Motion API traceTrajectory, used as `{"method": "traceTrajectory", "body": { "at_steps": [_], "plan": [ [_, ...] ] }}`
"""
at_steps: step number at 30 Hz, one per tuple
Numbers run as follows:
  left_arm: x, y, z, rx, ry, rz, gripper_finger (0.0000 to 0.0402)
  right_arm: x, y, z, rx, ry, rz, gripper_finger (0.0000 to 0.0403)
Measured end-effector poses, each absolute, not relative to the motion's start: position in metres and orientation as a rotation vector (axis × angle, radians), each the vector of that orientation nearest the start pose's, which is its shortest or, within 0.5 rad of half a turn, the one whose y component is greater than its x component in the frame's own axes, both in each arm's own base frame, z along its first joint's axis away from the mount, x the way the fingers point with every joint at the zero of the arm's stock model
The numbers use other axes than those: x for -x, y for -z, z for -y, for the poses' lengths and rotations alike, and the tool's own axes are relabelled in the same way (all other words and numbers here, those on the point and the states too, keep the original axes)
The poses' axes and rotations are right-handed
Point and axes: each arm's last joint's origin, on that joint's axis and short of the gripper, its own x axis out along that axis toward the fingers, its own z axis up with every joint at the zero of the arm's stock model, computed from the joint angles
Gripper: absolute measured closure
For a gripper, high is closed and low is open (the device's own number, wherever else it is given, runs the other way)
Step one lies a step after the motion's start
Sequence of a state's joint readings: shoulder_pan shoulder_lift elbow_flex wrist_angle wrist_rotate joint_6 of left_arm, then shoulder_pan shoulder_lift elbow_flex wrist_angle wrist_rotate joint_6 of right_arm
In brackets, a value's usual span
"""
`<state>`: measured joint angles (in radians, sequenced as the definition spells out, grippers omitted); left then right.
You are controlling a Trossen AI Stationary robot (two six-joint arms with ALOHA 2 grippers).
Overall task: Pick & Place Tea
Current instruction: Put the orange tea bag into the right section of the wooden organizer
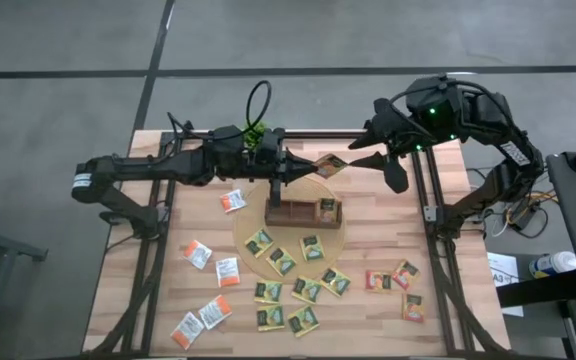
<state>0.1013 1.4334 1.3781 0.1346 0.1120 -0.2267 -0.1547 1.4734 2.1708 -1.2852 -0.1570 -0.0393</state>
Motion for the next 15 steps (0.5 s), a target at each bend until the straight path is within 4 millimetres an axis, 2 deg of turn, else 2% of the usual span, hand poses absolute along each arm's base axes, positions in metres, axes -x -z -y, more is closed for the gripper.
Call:
{"method": "traceTrajectory", "body": {
  "at_steps": [6, 15],
  "plan": [
    [-0.326, -0.422, -0.032, 0.204, 0.016, 0.114, 0.0401, -0.222, -0.515, 0.030, -0.057, -0.013, -0.596, 0.0218],
    [-0.326, -0.424, -0.033, 0.201, 0.013, 0.122, 0.0401, -0.235, -0.507, 0.032, -0.056, -0.016, -0.633, 0.0218]
  ]
}}
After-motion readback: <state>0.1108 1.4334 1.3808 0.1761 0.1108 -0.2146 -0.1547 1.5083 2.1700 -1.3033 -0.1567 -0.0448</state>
